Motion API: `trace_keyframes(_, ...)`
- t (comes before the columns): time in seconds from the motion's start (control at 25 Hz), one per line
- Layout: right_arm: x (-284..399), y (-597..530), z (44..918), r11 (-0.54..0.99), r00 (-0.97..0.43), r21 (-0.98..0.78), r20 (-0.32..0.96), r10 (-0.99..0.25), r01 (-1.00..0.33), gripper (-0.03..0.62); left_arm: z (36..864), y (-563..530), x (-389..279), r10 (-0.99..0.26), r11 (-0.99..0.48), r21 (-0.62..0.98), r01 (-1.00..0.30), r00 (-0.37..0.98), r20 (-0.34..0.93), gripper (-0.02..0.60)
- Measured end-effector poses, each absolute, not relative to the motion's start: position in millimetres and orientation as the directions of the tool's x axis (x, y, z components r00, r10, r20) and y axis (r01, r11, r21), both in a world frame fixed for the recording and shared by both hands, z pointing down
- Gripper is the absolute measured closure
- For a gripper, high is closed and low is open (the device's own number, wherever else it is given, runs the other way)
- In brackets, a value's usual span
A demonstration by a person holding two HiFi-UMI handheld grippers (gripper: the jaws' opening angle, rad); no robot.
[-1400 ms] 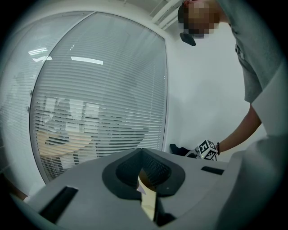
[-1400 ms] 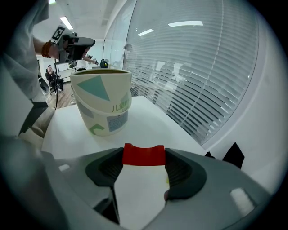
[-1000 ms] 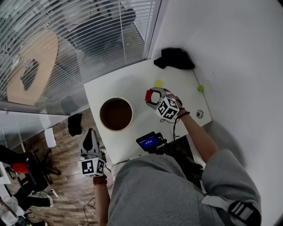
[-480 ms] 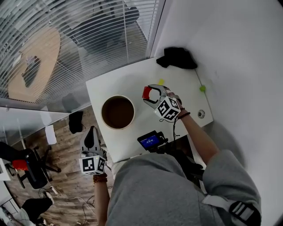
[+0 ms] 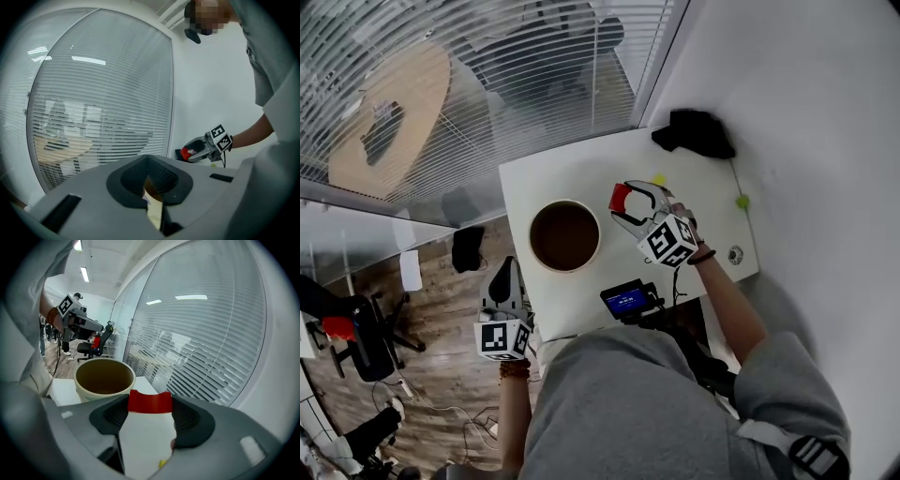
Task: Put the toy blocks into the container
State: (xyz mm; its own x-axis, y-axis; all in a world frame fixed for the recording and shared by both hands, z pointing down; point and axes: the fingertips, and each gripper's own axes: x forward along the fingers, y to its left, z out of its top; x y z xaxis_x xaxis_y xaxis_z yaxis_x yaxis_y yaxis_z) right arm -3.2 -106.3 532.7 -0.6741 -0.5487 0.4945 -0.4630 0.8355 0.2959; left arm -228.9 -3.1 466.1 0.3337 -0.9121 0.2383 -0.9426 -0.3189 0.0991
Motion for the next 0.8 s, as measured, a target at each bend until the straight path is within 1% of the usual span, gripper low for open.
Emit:
trace_keyframes(0.44, -36.3, -81.7, 499.7, 0.842, -0.716, 0.351, 0.448, -0.535, -0.410, 0.296, 466.0, 0.5, -226.8, -0.910, -0.320, 0.105, -0.942, 0.336, 0.243, 0.574)
trace_keyframes(0.6, -51.0, -72.9, 500.8, 0.847, -0.724, 0.375, 0.452, -0.521, -0.376, 0.296, 469.0, 0.4, -226.4, -0.907, -0.323, 0.111, -0.940, 0.341, 0.246, 0.574)
trace_keyframes(0.8, -67.5, -59.9, 501.5, 0.862, -0.747, 0.364, 0.446, -0.493, -0.352, 0.296, 473.0, 3.8, -227.9, -0.906, -0.320, 0.116, -0.940, 0.340, 0.254, 0.574)
